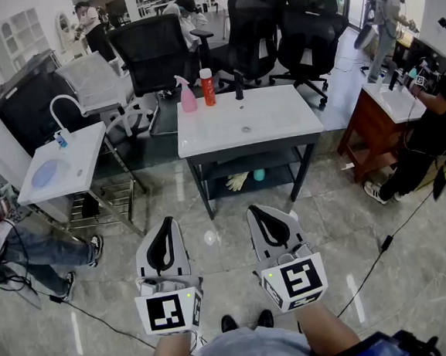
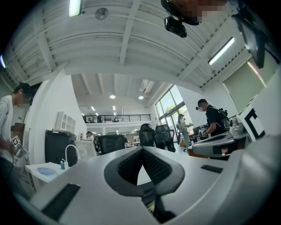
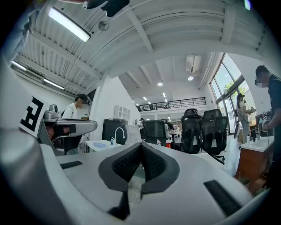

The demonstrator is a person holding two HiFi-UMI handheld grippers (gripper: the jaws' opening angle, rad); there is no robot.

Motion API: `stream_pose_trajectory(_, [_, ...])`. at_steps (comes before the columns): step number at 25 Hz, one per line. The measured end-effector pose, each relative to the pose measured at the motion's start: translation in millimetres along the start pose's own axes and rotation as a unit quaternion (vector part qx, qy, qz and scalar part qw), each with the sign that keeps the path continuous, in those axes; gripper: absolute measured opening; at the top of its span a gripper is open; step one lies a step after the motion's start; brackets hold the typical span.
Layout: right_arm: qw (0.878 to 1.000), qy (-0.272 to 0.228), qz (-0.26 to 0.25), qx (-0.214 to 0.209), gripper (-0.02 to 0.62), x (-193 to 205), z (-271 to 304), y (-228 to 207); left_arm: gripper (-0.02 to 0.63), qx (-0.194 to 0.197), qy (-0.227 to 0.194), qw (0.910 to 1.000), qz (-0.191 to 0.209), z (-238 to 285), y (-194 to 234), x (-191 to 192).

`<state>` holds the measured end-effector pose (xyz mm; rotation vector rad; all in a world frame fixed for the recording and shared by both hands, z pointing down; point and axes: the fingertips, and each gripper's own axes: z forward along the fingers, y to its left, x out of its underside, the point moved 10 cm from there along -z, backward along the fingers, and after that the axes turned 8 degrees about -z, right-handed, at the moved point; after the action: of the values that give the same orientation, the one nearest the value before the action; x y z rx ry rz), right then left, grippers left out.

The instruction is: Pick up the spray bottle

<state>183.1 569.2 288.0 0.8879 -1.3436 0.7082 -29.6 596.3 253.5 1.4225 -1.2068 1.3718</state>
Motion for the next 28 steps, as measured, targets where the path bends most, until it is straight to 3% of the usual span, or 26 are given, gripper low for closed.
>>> stream_pose_trajectory(17, [1.000,0.019,0.014,-0.011,0.032,28,-27,-50,0.015,-0.026,0.020,0.9994,-0.001,2,-54,17])
stream_pose_trajectory(28, [0.999,0.030,0.016,-0.010,0.032,44,33,-60,0.015,-0.035,0.030,0.9989,-0.010,45,-21,39])
